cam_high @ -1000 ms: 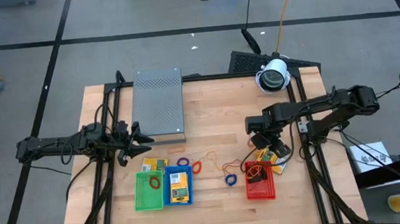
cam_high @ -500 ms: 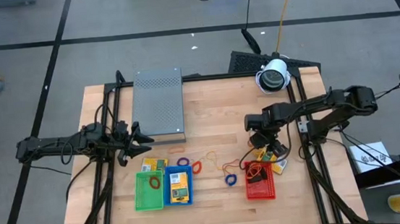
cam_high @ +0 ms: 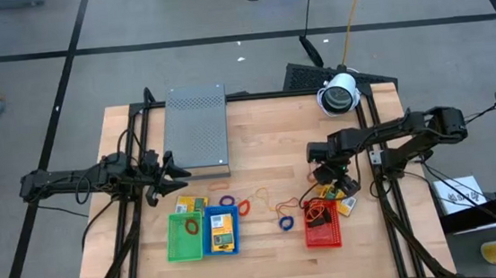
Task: Pick & Place Office Desk Supplies
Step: Put the crayon into the blue bin
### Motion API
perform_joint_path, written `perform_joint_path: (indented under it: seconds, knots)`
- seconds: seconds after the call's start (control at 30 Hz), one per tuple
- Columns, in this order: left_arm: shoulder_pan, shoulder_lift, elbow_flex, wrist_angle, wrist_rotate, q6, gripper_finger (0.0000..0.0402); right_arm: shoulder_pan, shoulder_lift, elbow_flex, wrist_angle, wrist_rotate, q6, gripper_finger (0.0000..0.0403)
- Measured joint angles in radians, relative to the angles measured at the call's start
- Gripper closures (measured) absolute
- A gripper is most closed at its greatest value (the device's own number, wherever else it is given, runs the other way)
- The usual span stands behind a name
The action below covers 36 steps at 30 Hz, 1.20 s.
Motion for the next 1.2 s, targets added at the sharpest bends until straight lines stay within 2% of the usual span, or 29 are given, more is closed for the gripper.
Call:
perform_joint_path:
  seconds: [0.2,0.53,1.2]
  knots:
    - [0.000,0.000,0.000,0.000,0.000,0.000,0.0215,-0.001,0.000,-0.010,0.019,0.025,0.006,0.0264]
    - [0.000,0.000,0.000,0.000,0.000,0.000,0.0215,-0.008,0.000,-0.003,0.004,0.025,0.104,0.0264]
    - [0.000,0.000,0.000,0.000,0.000,0.000,0.0215,-0.027,0.025,0.002,0.047,0.026,0.104,0.0264]
